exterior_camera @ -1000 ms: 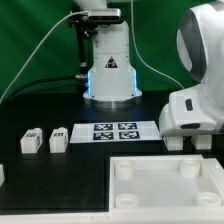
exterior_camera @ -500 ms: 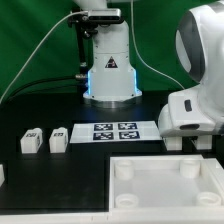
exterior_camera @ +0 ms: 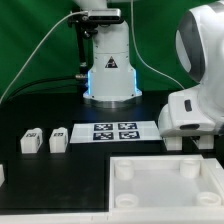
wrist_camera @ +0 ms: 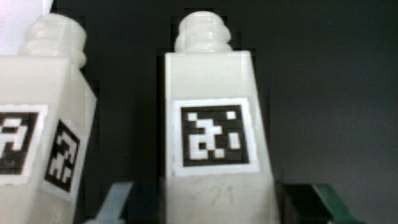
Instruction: Assemble one leg
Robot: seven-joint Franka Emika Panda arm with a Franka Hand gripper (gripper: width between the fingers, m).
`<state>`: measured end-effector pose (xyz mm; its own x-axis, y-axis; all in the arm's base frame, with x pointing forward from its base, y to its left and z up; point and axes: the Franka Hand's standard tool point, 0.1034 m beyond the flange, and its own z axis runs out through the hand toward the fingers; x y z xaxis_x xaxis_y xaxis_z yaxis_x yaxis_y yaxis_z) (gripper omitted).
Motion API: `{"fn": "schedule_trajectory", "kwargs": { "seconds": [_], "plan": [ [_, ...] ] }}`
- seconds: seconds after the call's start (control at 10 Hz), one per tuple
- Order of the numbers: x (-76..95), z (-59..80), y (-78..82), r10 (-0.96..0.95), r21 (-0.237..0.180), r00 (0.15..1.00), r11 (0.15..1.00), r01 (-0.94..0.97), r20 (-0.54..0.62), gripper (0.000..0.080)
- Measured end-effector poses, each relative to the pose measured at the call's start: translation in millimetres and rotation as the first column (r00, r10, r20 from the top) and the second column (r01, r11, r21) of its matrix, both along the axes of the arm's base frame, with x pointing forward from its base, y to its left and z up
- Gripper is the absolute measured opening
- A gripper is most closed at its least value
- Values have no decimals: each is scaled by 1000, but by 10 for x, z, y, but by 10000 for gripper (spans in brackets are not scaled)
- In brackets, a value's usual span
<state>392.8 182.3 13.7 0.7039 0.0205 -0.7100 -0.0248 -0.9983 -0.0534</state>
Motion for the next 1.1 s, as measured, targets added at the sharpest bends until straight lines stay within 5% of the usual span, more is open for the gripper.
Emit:
{"fn": "schedule_trajectory", "kwargs": {
  "seconds": [0.5,0.8,1.0,1.1],
  "plan": [
    [42,82,-43,31,18,999,999,-31,14,291],
    [684,848,-358,54,80,978,994,-71,201,292],
    [888,1348,-504,33,75,927,995,-65,373,292],
    [934,1493,-485,21,63,865,996,-61,501,292]
  ]
}}
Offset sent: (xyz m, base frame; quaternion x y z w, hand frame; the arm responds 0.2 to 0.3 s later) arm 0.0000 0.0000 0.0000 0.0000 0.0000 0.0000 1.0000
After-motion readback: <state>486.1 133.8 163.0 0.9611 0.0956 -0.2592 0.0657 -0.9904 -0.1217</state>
